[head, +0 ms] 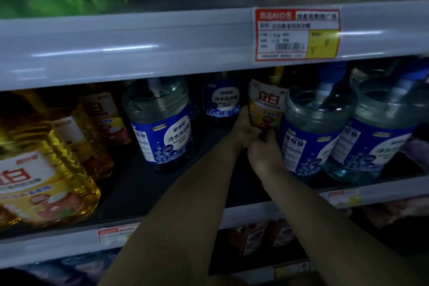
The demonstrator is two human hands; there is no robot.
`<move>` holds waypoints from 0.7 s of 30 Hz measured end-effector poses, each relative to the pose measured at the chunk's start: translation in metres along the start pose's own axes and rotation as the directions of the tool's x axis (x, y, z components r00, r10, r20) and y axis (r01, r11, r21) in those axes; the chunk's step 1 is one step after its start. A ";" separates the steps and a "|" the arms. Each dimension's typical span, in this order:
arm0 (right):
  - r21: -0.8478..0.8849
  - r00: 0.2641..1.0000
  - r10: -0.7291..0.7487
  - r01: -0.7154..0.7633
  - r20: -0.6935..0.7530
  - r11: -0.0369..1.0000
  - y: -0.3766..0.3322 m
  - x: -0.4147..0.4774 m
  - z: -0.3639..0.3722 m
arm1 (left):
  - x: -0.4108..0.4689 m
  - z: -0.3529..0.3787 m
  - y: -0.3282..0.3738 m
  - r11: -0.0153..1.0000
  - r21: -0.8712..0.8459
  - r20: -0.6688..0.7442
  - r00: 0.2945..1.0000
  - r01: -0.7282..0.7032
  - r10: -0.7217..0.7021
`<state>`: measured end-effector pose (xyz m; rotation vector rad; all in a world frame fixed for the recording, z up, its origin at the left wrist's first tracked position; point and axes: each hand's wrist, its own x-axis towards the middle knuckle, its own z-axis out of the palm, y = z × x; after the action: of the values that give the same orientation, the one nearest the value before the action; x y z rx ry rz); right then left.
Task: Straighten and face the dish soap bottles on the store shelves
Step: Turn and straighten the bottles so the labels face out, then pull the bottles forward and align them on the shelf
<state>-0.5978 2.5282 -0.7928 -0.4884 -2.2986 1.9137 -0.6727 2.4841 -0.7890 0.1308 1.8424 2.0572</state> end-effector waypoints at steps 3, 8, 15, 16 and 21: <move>0.004 1.000 -0.018 0.018 0.018 1.000 0.003 0.000 -0.002 | 0.019 -0.008 -0.004 0.962 0.271 -0.015 1.000 0.030 -0.027; 0.025 1.000 -0.010 0.009 0.019 1.000 0.006 -0.001 -0.002 | 0.022 -0.016 -0.013 0.987 0.135 0.030 0.996 -0.087 0.083; 0.020 0.994 -0.092 0.091 0.060 0.996 0.008 -0.008 -0.010 | 0.005 -0.022 -0.026 0.974 0.061 -0.112 0.968 -0.218 0.223; 0.017 0.991 -0.114 0.113 0.065 0.993 0.008 -0.010 -0.010 | -0.003 -0.026 -0.026 0.969 0.103 -0.141 0.961 -0.224 0.238; -0.018 0.981 -0.155 0.159 0.116 0.987 0.012 -0.020 -0.013 | -0.060 -0.059 -0.019 0.954 0.268 -0.268 0.941 -0.134 0.207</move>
<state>-0.5728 2.5362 -0.7995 -0.1966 -2.3560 1.8839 -0.6315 2.4096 -0.8052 0.0550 2.3441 2.0405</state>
